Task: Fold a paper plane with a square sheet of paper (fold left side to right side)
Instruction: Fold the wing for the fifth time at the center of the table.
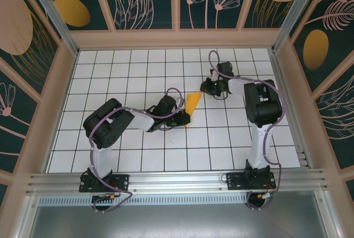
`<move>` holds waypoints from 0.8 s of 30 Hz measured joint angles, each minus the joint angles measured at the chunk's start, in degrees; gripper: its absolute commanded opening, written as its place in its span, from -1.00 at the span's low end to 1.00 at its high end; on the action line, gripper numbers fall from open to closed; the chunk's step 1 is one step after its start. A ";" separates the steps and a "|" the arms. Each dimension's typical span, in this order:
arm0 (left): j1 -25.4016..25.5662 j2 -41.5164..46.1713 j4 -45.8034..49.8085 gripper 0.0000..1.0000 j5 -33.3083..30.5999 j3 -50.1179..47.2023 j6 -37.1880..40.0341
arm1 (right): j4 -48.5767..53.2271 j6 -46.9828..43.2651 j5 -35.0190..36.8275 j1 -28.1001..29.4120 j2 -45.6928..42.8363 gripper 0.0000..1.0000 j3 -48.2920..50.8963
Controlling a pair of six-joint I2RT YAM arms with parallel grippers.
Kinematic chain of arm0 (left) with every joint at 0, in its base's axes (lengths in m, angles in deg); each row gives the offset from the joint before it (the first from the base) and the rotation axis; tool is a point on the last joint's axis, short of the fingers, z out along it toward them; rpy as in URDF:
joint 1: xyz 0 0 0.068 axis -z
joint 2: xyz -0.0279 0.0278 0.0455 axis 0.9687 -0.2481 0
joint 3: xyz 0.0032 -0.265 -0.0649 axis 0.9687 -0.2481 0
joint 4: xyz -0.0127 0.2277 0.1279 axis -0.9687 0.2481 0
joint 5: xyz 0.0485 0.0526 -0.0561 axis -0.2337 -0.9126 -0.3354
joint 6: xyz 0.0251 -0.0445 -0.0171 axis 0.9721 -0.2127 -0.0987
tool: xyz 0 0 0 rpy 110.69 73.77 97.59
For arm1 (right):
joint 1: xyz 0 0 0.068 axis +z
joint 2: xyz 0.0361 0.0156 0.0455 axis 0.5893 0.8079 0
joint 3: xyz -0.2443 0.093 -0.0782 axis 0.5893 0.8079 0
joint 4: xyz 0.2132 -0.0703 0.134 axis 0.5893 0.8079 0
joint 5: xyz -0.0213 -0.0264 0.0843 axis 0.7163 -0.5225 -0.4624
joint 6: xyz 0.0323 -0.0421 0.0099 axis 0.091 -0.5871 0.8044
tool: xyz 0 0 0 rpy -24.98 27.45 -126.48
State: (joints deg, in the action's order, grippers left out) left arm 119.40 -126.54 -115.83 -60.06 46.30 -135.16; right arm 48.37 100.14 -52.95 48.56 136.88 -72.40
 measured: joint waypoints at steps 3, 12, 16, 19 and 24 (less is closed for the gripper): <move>0.00 0.00 0.00 -0.85 -0.02 0.00 0.00 | -0.04 -0.85 2.40 -2.21 -0.28 -0.75 -0.87; 0.00 0.00 -0.02 -0.85 0.00 -0.02 -0.02 | -5.51 2.78 0.24 1.40 -17.25 -0.73 12.44; 0.00 0.02 -0.02 -0.84 0.02 -0.02 -0.02 | -9.84 6.45 -1.88 7.50 -16.90 -0.73 15.96; 0.00 0.04 0.00 -0.84 0.04 -0.02 0.00 | -11.32 8.35 -2.40 10.23 -13.49 -0.73 16.26; 0.02 0.90 0.20 -0.84 0.02 -1.16 0.02 | -10.71 9.84 -1.90 10.08 -7.61 -0.74 15.06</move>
State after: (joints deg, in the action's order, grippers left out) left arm 119.42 -125.64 -115.63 -60.04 45.14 -135.14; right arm 37.66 109.98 -54.85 58.63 129.27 -57.34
